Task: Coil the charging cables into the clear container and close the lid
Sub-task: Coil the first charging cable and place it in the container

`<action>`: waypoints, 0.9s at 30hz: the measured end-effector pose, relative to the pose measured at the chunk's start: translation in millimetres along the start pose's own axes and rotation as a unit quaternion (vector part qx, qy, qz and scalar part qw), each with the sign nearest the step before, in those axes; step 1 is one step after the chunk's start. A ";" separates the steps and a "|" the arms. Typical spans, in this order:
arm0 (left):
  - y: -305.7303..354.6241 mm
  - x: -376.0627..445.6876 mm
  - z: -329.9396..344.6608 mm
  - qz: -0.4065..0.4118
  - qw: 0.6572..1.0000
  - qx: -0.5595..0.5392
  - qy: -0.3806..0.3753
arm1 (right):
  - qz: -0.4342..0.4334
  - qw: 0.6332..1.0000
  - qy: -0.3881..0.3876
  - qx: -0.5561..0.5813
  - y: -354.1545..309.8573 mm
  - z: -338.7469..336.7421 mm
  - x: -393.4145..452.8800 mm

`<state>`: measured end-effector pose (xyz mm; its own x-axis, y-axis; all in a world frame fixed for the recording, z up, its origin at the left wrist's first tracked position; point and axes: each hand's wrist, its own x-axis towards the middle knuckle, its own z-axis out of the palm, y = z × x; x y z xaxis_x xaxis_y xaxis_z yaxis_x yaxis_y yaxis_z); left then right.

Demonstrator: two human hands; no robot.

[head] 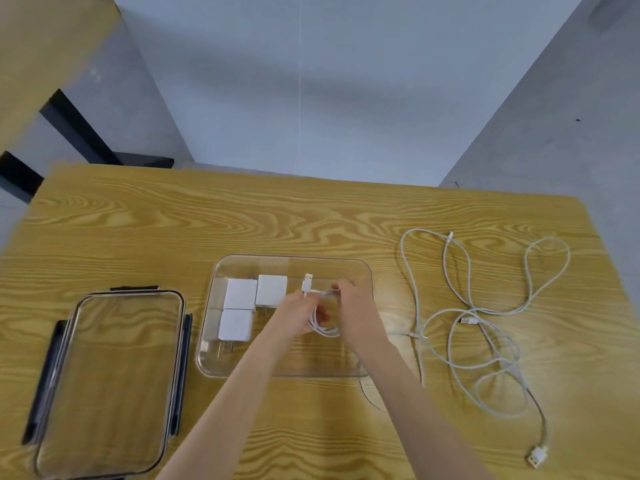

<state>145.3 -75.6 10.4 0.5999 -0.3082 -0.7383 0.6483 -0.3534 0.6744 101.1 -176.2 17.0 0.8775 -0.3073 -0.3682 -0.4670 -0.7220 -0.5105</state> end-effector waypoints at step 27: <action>-12.0 20.5 -5.9 0.204 0.933 0.244 0.169 | 0.056 0.998 0.032 -0.014 -3.7 12.4 22.5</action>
<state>152.6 -72.5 -12.8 0.9169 -0.2375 -0.3206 0.0936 -0.6530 0.7515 121.2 -172.7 1.0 0.8253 -0.4257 -0.3711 -0.5605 -0.6975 -0.4464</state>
